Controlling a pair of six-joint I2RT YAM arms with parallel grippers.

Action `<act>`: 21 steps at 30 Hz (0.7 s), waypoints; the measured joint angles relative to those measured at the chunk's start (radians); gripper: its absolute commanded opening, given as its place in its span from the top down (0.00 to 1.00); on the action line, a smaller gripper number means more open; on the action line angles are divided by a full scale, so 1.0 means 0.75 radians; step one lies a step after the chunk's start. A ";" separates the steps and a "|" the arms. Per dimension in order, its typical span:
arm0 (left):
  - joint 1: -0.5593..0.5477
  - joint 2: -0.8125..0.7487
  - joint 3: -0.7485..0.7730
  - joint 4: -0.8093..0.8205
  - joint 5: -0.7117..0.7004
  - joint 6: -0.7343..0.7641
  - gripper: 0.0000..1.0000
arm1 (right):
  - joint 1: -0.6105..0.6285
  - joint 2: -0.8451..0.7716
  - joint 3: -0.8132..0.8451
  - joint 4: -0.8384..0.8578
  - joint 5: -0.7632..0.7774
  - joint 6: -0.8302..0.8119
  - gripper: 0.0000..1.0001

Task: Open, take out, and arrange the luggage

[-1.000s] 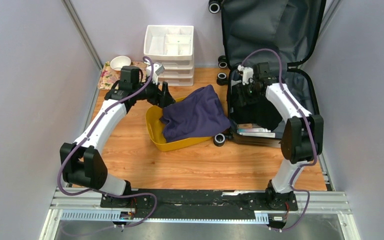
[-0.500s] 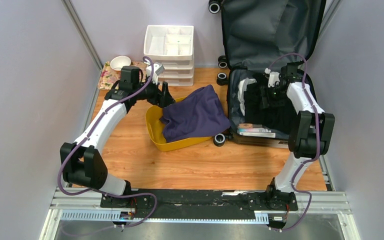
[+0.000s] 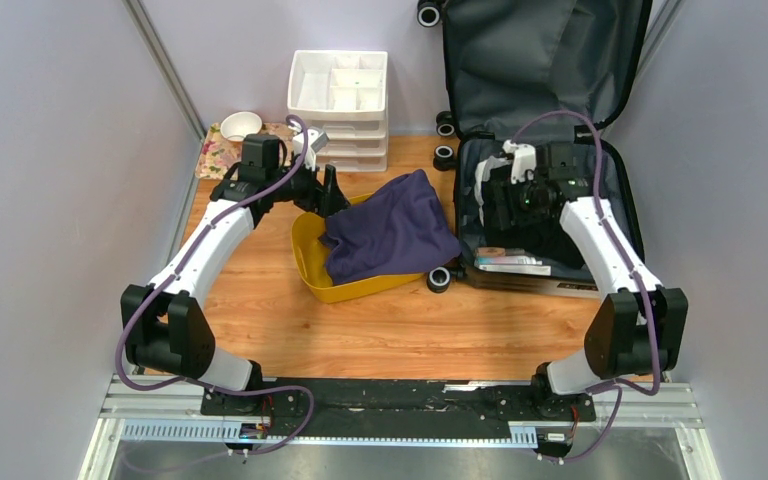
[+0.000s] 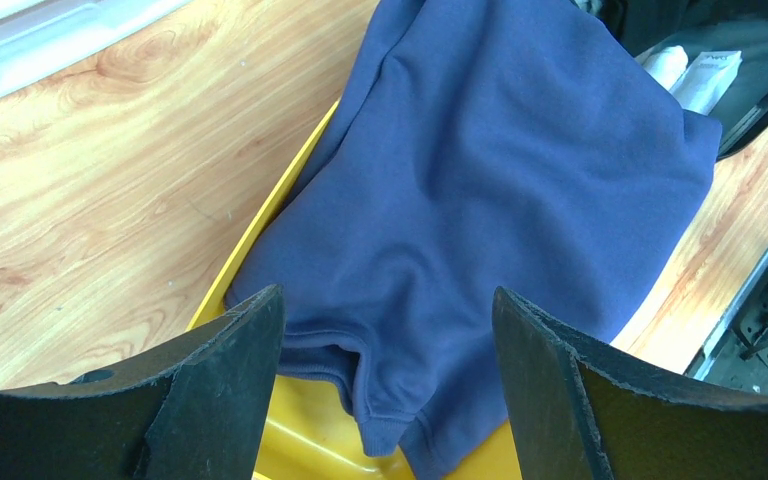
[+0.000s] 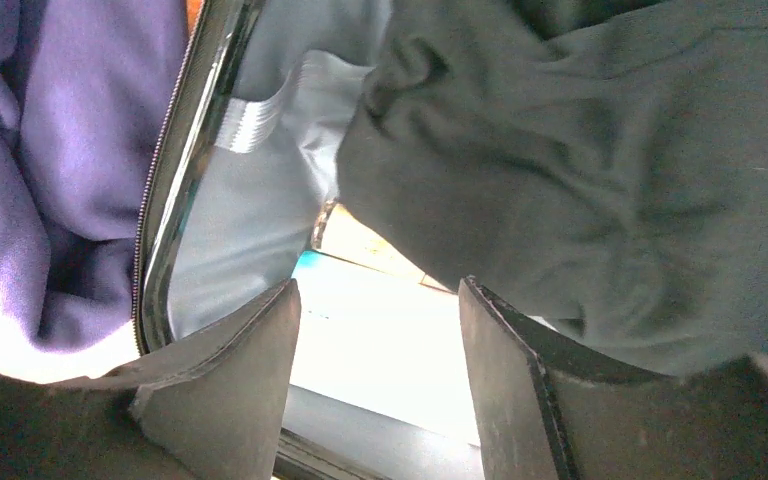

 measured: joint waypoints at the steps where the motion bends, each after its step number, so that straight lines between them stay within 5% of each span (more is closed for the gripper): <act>1: 0.000 0.000 -0.002 -0.001 0.000 -0.001 0.17 | 0.031 -0.015 -0.026 0.015 0.027 0.008 0.34; 8: 0.000 0.000 -0.003 0.004 -0.005 -0.017 0.16 | 0.213 0.064 -0.188 0.139 0.390 0.150 0.26; 14: 0.000 -0.014 -0.037 0.019 -0.024 -0.026 0.16 | 0.348 0.156 -0.278 0.300 0.714 0.308 0.28; 16: 0.000 -0.022 -0.057 0.019 -0.034 -0.029 0.16 | 0.361 0.194 -0.283 0.360 0.801 0.338 0.46; 20: 0.000 -0.028 -0.073 0.018 -0.037 -0.035 0.16 | 0.354 0.289 -0.281 0.444 0.905 0.354 0.97; 21: 0.000 -0.028 -0.073 0.018 -0.035 -0.036 0.16 | 0.352 0.294 -0.279 0.442 0.899 0.351 1.00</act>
